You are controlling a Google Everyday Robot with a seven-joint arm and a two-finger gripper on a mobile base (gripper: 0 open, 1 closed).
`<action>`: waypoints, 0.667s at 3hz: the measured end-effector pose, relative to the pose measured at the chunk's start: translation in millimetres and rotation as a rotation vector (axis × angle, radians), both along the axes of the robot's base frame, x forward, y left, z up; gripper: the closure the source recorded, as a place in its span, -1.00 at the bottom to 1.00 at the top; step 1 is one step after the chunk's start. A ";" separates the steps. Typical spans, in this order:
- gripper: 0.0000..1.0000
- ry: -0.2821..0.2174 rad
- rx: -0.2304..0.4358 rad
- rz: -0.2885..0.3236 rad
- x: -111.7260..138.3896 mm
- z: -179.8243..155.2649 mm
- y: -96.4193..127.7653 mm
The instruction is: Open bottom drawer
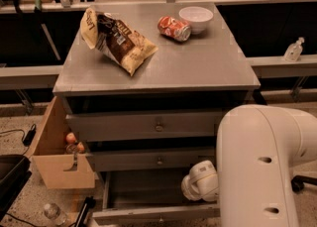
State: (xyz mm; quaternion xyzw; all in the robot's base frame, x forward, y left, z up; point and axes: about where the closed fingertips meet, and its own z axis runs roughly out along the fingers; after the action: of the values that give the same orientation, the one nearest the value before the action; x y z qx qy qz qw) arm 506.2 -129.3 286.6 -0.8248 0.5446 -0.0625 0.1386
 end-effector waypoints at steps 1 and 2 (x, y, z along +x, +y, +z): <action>1.00 0.035 0.032 -0.018 12.2 -27.5 -4.6; 1.00 0.090 0.088 -0.039 18.9 -65.0 0.3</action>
Offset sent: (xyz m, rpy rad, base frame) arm 0.0284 0.0062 -0.0993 0.1415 0.1410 -0.0638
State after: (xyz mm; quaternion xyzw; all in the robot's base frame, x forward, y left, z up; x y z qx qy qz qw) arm 525.2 -129.0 221.6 -0.8092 0.5683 -0.0040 0.1489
